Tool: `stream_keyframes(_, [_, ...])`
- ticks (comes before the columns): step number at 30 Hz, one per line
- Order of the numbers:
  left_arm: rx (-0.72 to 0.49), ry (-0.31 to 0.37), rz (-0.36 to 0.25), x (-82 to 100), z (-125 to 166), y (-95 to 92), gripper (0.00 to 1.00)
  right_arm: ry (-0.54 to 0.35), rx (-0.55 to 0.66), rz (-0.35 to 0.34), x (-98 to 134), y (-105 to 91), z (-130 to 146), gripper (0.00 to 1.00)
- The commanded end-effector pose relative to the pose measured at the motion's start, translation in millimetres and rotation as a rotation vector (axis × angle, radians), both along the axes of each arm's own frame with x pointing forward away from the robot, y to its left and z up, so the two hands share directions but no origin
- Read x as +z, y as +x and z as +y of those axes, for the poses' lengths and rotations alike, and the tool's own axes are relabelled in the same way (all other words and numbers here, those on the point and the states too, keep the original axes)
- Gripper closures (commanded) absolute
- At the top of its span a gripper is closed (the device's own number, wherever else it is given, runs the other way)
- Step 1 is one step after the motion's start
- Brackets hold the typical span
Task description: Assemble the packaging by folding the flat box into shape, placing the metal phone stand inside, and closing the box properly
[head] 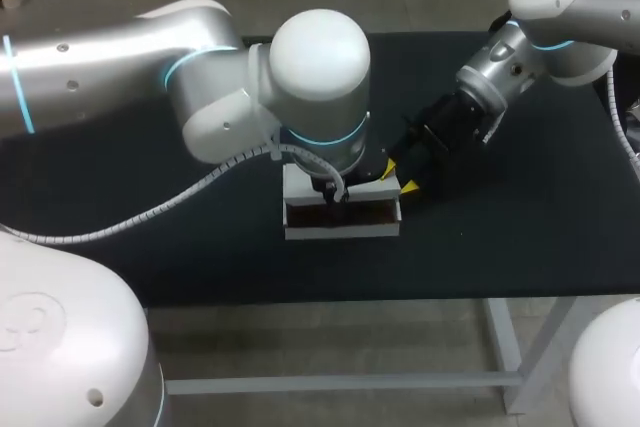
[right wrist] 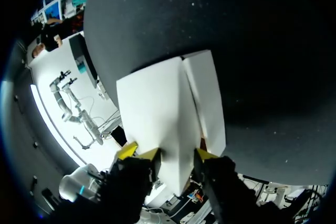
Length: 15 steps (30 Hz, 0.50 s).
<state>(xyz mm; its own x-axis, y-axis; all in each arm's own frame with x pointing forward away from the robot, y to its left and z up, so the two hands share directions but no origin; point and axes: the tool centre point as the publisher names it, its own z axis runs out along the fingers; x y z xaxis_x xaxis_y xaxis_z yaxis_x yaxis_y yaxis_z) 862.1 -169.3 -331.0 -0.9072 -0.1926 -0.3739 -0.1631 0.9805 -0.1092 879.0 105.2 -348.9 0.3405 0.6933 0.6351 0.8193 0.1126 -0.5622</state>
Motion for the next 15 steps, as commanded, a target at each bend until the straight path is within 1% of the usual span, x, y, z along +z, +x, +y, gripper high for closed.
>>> stream_keyframes(1, [0.001, 0.005, -0.013, 0.7, -0.9, -6.3, 0.75, 0.0, 0.004, 0.004, -0.8, 1.6, 0.6, 0.55])
stream_keyframes(10, [-0.012, 0.014, -0.019, -2.2, -2.1, -8.0, 0.72, 0.001, 0.004, 0.004, -0.8, 1.5, 0.6, 0.55])
stream_keyframes(15, [-0.012, 0.012, -0.023, -3.1, -1.5, -8.1, 0.76, 0.001, 0.006, 0.002, -0.5, 0.8, 0.8, 0.56])
